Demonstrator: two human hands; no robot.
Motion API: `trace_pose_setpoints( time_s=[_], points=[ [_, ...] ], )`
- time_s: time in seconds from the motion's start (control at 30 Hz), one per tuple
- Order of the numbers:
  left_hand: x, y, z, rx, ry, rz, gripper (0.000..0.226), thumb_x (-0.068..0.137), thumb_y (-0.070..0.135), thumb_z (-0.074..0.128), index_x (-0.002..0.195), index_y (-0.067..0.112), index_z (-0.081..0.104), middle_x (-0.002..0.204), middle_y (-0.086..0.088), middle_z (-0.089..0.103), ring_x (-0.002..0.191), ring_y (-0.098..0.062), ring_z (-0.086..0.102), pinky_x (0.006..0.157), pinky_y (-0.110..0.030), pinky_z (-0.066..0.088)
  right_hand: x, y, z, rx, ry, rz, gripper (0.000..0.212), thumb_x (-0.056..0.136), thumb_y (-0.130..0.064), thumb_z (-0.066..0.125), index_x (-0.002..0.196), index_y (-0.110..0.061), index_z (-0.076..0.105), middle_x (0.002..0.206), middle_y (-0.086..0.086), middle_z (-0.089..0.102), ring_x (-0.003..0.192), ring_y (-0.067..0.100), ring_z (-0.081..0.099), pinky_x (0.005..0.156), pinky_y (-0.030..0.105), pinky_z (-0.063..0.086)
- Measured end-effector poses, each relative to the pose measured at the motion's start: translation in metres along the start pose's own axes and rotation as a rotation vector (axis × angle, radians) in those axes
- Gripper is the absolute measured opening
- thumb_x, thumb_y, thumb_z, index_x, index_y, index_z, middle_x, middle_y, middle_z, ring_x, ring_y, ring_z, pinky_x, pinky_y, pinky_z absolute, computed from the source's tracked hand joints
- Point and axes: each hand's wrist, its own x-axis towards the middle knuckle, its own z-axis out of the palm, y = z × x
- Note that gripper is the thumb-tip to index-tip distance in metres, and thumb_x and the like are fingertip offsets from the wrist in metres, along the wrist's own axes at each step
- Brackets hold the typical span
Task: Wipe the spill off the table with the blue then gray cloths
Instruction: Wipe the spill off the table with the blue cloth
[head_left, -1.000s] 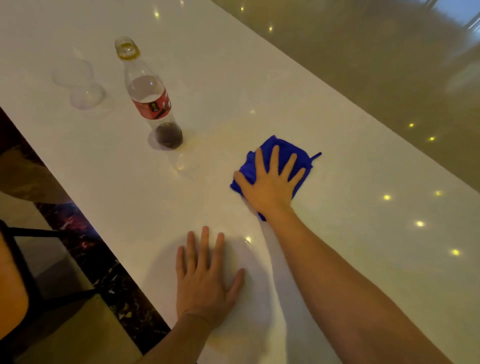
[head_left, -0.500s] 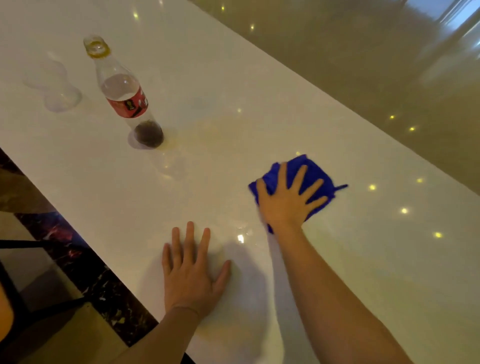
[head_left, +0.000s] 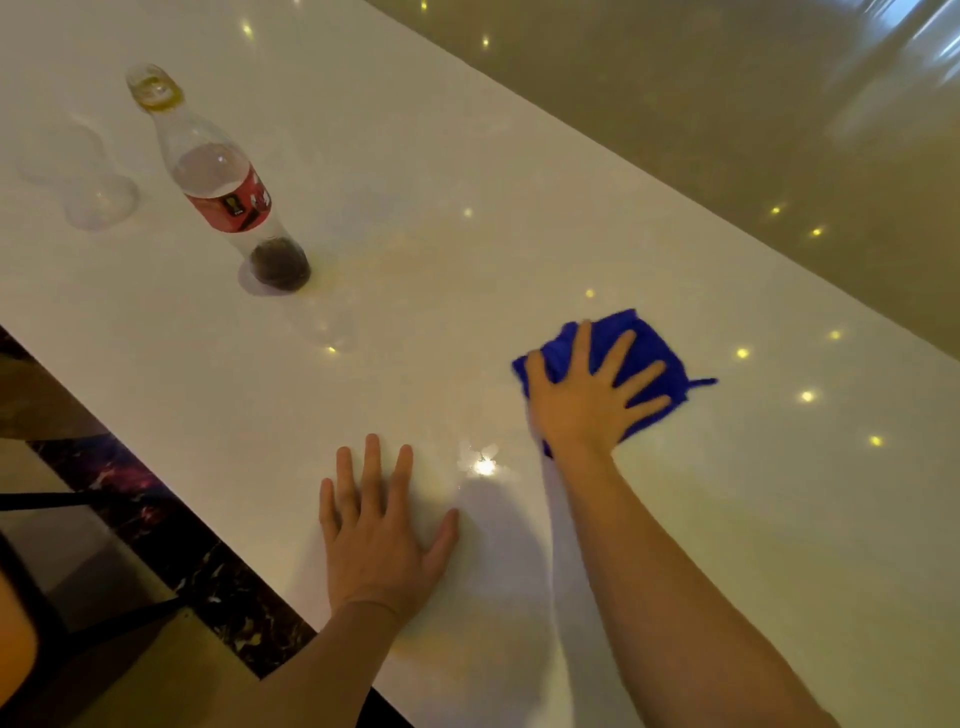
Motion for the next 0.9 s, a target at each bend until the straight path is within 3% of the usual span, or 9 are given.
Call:
trace_pose_setpoints(
  time_s=[0.1,0.2,0.33,0.5,0.57,0.63,0.77,0.83,0.9],
  points=[
    [0.000,0.000,-0.001,-0.018,0.000,-0.001,0.090,0.082,0.083,0.019,0.157,0.034,0.007,0.169,-0.004,-0.001,0.154,-0.030,-0.009,0.123,-0.050,-0.002,-0.069,-0.021,0.031,-0.146,-0.021,-0.490,0.083,0.083,-0.082,0.031,0.157,-0.045,0.022,0.171,0.007,0.009,0.151,0.055,-0.004,0.113,0.077,-0.012],
    [-0.002,0.000,-0.001,-0.032,0.012,0.015,0.093,0.081,0.084,0.019,0.158,0.032,0.011,0.169,-0.004,0.000,0.154,-0.029,-0.010,0.123,-0.051,0.000,-0.086,0.038,0.029,-0.179,0.013,-0.726,0.077,0.084,-0.080,0.041,0.153,-0.049,0.030,0.169,0.002,0.022,0.153,0.050,0.006,0.116,0.075,0.009],
    [-0.001,-0.001,0.001,-0.012,0.027,0.009,0.094,0.081,0.085,0.021,0.158,0.032,0.012,0.169,-0.004,-0.001,0.154,-0.029,-0.011,0.122,-0.051,0.000,-0.034,0.106,-0.006,-0.181,0.008,-0.454,0.076,0.085,-0.081,0.035,0.155,-0.053,0.024,0.171,-0.001,0.018,0.154,0.046,0.006,0.121,0.069,0.005],
    [-0.001,-0.002,0.008,-0.009,0.081,0.033,0.091,0.083,0.083,0.026,0.157,0.031,0.015,0.169,-0.005,0.005,0.155,-0.031,-0.006,0.122,-0.051,0.001,-0.001,0.034,-0.003,-0.013,0.042,0.009,0.077,0.091,-0.079,0.022,0.159,-0.046,0.007,0.172,0.005,0.000,0.153,0.049,-0.007,0.117,0.074,-0.002],
    [0.000,-0.002,0.009,-0.007,0.079,0.030,0.092,0.083,0.084,0.026,0.158,0.031,0.014,0.169,-0.005,0.004,0.155,-0.032,-0.006,0.122,-0.050,-0.001,-0.020,-0.002,0.013,-0.047,0.028,-0.108,0.076,0.091,-0.075,0.022,0.160,-0.043,0.012,0.172,0.006,0.003,0.153,0.049,-0.004,0.118,0.073,-0.004],
    [0.000,-0.002,0.007,-0.003,0.054,0.032,0.094,0.082,0.085,0.023,0.158,0.031,0.012,0.169,-0.006,0.003,0.154,-0.032,-0.006,0.122,-0.050,-0.002,-0.059,-0.011,0.030,-0.105,0.031,-0.383,0.073,0.092,-0.073,0.024,0.159,-0.042,0.018,0.171,0.006,0.010,0.154,0.047,0.001,0.119,0.070,-0.005],
    [-0.001,-0.002,0.001,-0.058,0.027,0.033,0.097,0.079,0.086,0.021,0.158,0.028,0.014,0.169,-0.006,0.001,0.154,-0.031,-0.011,0.123,-0.050,-0.004,-0.091,0.061,0.033,-0.151,-0.026,-0.789,0.064,0.097,-0.072,0.026,0.157,-0.048,0.024,0.170,-0.005,0.019,0.158,0.032,0.004,0.123,0.063,0.012],
    [-0.002,-0.003,-0.006,-0.105,-0.006,0.052,0.097,0.079,0.084,0.029,0.158,0.030,0.013,0.169,-0.005,-0.001,0.153,-0.030,-0.015,0.124,-0.049,-0.007,-0.087,0.105,0.019,-0.185,-0.034,-0.789,0.064,0.097,-0.072,0.026,0.157,-0.051,0.021,0.170,-0.008,0.016,0.158,0.029,0.004,0.125,0.060,0.010],
    [-0.003,-0.002,-0.016,-0.168,-0.032,0.078,0.096,0.078,0.081,0.034,0.157,0.030,0.016,0.169,-0.004,0.001,0.154,-0.029,-0.012,0.123,-0.045,-0.009,-0.092,0.125,0.008,-0.157,-0.020,-0.518,0.066,0.096,-0.073,0.029,0.157,-0.051,0.018,0.171,-0.005,0.012,0.158,0.033,0.004,0.126,0.058,0.006]
  ],
)
